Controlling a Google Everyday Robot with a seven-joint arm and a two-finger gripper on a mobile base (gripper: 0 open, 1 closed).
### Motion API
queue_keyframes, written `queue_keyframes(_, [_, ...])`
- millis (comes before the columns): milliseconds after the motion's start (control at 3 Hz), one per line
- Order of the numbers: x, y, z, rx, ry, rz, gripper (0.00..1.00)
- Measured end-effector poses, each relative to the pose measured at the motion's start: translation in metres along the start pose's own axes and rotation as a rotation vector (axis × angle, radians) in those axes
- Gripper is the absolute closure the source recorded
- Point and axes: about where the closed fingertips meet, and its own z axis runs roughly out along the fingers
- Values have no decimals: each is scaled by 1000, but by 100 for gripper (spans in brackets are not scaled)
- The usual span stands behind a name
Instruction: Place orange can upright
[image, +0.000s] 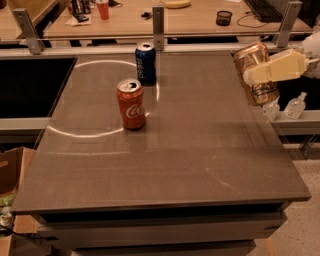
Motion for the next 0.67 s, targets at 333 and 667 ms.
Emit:
queue_keyframes(333, [1, 11, 16, -28, -98, -37, 100])
queue_keyframes(667, [7, 22, 36, -48, -213, -120, 100])
